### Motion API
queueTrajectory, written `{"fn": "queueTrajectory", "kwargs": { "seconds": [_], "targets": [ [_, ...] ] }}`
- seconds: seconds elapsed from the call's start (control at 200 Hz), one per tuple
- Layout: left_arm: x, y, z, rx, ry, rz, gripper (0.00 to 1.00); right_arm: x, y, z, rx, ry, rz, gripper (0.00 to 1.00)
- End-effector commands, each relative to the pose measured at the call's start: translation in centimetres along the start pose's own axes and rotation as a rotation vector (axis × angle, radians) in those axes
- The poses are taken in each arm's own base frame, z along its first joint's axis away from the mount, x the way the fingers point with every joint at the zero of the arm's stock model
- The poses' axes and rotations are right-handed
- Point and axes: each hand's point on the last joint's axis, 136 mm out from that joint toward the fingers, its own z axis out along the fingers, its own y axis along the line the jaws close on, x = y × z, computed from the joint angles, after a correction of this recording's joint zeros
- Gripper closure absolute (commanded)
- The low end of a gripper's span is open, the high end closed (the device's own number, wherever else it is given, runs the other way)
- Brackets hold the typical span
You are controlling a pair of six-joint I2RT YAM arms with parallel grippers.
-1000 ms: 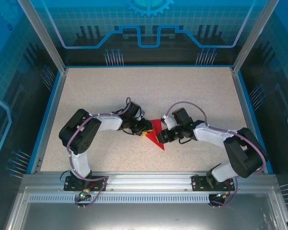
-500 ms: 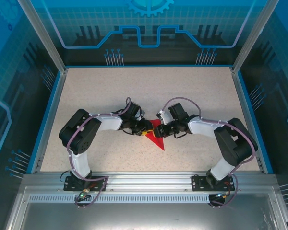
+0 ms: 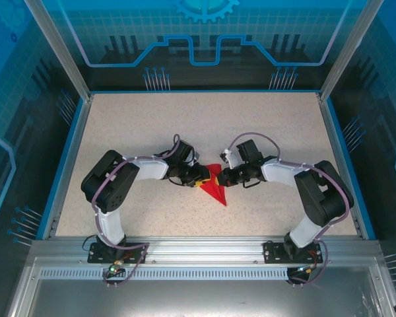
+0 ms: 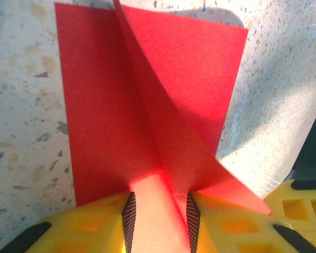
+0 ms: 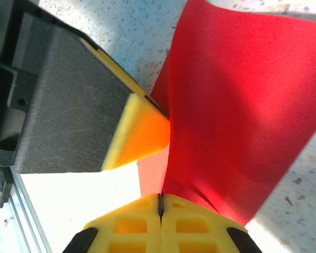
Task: Fold a paper plane with a square sheet of paper (fold left side to right side)
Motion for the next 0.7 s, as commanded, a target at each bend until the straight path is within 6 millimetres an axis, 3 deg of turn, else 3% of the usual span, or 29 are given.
{"fn": "queueTrajectory", "kwargs": {
  "seconds": [0.0, 0.49, 0.695],
  "targets": [
    [0.2, 0.8, 0.6, -0.035, 0.014, 0.002, 0.66, 1.0, -1.1, 0.1, -0.008, 0.032, 0.039, 1.0],
    [0.2, 0.6, 0.7, -0.03, 0.018, 0.005, 0.66, 1.7, -1.4, 0.3, -0.031, 0.053, 0.061, 0.99],
    [0.3, -0.9, 0.2, 0.011, 0.02, 0.02, 0.65, 1.4, -1.2, 0.1, -0.034, 0.044, 0.059, 0.98]
  ]
}}
